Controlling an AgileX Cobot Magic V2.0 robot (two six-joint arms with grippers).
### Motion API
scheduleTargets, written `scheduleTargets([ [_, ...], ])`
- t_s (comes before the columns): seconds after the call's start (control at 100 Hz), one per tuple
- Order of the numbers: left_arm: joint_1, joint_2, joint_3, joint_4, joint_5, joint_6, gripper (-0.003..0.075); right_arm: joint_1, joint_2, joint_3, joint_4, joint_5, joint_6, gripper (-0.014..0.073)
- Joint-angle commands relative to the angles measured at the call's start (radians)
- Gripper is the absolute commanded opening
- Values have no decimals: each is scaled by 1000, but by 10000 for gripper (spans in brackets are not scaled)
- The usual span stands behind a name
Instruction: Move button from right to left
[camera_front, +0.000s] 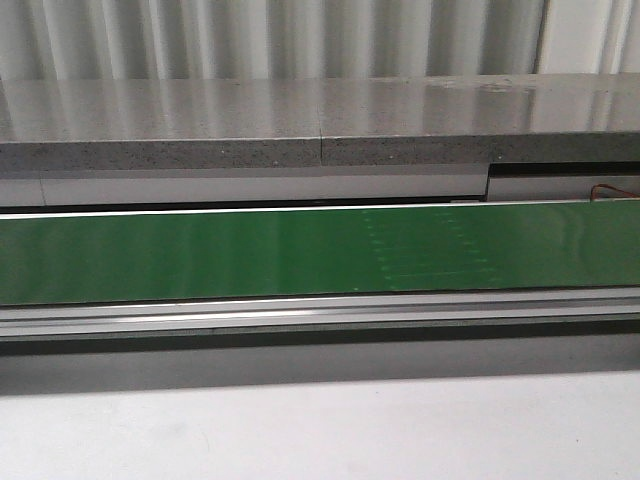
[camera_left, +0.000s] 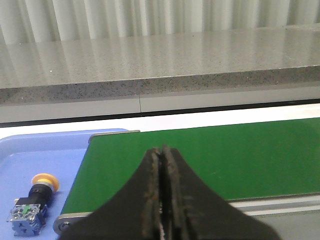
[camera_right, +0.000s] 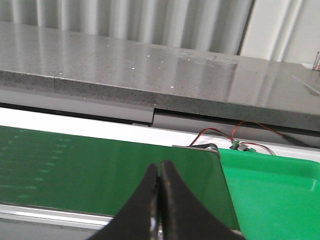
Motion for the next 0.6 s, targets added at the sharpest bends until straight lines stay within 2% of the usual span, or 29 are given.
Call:
scheduleTargets([
  [0.0, -1, -34, 41, -8, -72, -12, -20, -34, -35, 7, -13, -94, 19, -67],
  [0.06, -1, -34, 41, -8, -72, -12, -20, -50, -60, 23, -13, -86, 23, -67],
  [0.33, -1, -34, 41, -8, -72, -12, -20, -92, -197, 23, 37, 121, 7, -67],
  [0.59, -1, -34, 41, -8, -72, -12, -20, -98, -196, 23, 39, 151, -1, -67],
])
